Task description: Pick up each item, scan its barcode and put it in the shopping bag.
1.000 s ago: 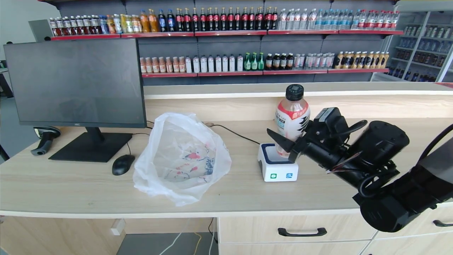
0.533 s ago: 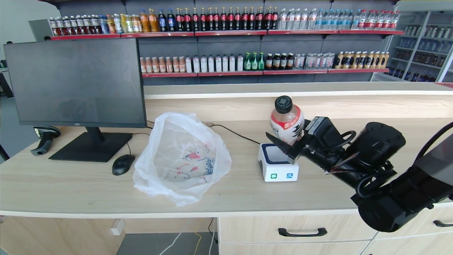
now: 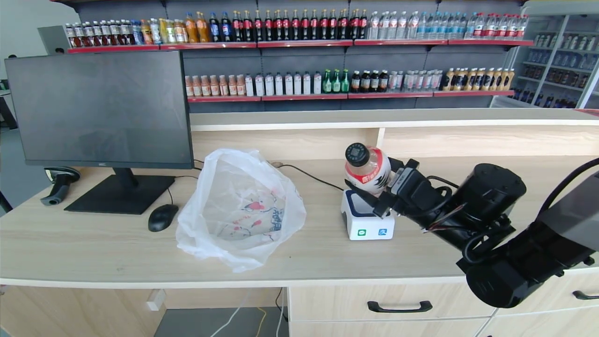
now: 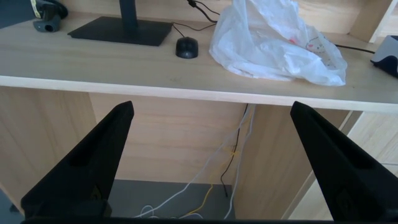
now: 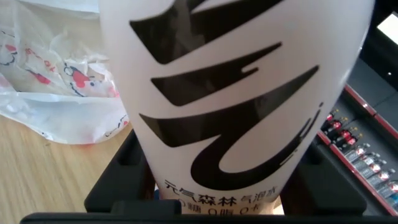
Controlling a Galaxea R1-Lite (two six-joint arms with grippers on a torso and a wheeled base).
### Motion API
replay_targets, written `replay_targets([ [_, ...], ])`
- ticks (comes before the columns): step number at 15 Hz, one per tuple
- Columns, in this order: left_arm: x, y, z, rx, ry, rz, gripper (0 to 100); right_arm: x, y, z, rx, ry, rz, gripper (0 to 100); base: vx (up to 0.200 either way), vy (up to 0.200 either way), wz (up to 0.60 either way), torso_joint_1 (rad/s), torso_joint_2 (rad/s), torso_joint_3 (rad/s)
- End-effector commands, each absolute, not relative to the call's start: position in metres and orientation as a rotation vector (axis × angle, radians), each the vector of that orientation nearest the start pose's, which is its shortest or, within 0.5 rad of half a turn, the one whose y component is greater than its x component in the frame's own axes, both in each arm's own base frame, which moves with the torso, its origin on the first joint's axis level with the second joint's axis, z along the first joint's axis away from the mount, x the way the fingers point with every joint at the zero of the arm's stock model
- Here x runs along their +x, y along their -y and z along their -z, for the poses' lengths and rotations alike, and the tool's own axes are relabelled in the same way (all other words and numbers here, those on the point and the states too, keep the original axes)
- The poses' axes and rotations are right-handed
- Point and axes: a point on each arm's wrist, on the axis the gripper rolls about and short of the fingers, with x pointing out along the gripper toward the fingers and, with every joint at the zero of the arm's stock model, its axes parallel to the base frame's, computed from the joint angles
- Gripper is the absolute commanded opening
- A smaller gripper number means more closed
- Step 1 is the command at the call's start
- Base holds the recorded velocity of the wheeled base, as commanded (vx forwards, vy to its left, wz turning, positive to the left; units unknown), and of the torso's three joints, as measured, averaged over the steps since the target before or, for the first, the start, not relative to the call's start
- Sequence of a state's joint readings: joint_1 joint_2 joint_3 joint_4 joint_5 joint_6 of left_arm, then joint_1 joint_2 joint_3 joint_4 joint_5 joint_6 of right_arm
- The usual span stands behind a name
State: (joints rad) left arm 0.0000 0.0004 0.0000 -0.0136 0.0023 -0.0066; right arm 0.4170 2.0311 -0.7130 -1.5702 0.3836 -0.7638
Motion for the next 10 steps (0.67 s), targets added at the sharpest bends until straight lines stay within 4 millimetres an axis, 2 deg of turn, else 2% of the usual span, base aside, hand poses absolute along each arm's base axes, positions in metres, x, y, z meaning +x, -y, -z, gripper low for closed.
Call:
replay_targets([
  [1, -0.023, 0.0, -0.077, -0.008, 0.012, -0.005, 100, 0.315, -0.15, -0.139, -0.719, 0.539, -0.669, 0, 0.0, 0.0, 0.0, 0.0, 0.0, 0.0],
  [6, -0.023, 0.0, -0.077, 0.021, 0.014, -0.003, 100, 0.329, -0.14, -0.121, -0.777, 0.528, -0.706, 0, 0.0, 0.0, 0.0, 0.0, 0.0, 0.0],
  [8, -0.023, 0.0, -0.077, 0.026, 0.014, -0.003, 100, 0.331, -0.139, -0.124, -0.814, 0.586, -0.747, 0, 0.0, 0.0, 0.0, 0.0, 0.0, 0.0],
  [10, -0.023, 0.0, -0.077, 0.031, 0.014, -0.002, 100, 0.337, -0.134, -0.119, -0.828, 0.588, -0.765, 0, 0.0, 0.0, 0.0, 0.0, 0.0, 0.0],
])
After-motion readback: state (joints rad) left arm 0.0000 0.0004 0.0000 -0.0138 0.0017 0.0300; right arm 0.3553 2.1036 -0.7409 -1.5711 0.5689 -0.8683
